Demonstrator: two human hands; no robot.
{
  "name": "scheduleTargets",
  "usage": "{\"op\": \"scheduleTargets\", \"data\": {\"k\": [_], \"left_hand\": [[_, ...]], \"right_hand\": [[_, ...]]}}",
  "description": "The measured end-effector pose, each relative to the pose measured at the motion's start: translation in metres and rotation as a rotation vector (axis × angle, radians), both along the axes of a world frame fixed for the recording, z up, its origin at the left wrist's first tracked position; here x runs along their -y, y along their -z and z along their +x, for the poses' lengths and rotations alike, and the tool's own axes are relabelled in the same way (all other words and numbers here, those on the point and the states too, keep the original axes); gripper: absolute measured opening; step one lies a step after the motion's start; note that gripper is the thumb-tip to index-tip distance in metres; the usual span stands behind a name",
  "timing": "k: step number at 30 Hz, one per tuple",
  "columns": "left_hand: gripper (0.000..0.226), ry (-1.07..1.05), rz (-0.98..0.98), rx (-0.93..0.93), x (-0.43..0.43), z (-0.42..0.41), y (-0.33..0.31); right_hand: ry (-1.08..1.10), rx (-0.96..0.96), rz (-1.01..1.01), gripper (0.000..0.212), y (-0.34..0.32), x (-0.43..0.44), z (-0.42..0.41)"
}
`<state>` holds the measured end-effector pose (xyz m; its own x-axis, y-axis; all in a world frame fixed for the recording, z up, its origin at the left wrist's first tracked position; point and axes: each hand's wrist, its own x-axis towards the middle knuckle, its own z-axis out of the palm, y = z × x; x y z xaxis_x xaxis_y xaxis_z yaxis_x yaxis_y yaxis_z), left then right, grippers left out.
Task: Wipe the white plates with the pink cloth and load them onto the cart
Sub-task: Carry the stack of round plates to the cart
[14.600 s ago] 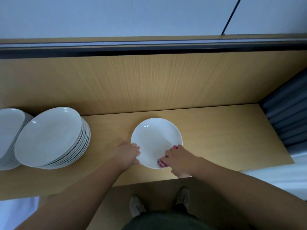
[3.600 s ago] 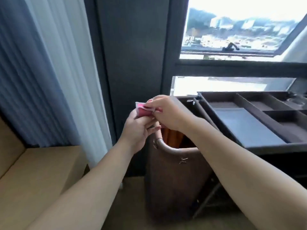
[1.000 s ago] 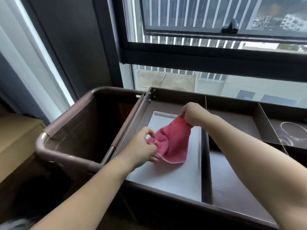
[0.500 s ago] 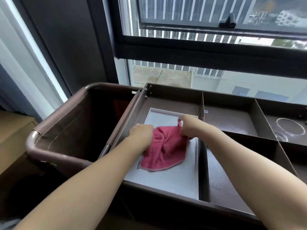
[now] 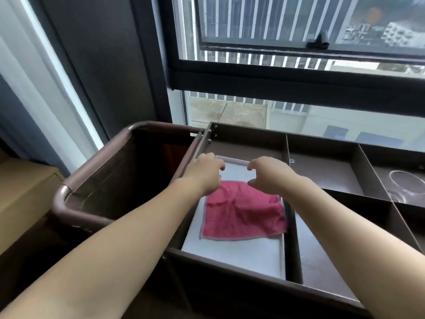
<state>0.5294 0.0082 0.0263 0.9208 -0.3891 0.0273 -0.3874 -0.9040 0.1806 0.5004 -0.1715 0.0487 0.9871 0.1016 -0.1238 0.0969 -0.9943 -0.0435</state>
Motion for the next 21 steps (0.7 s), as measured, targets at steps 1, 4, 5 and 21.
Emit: {"op": "scheduleTargets", "data": {"k": [1,4,5,21], "left_hand": [[0.033,-0.020,-0.036,0.007,-0.008,-0.005,-0.007],[0.030,-0.123,-0.163,0.022,-0.044,-0.023,-0.031],[0.028,-0.166,-0.189,0.037,-0.060,-0.032,-0.038],[0.031,-1.100,-0.234,0.137,-0.410,-0.296,-0.012]], "right_hand": [[-0.027,0.025,0.039,0.042,-0.005,-0.008,0.003],[-0.131,0.070,0.184,0.040,-0.015,-0.041,0.014],[-0.172,0.084,0.229,0.039,-0.017,-0.057,0.017],[-0.902,-0.061,0.520,0.027,-0.031,-0.441,-0.088]]}}
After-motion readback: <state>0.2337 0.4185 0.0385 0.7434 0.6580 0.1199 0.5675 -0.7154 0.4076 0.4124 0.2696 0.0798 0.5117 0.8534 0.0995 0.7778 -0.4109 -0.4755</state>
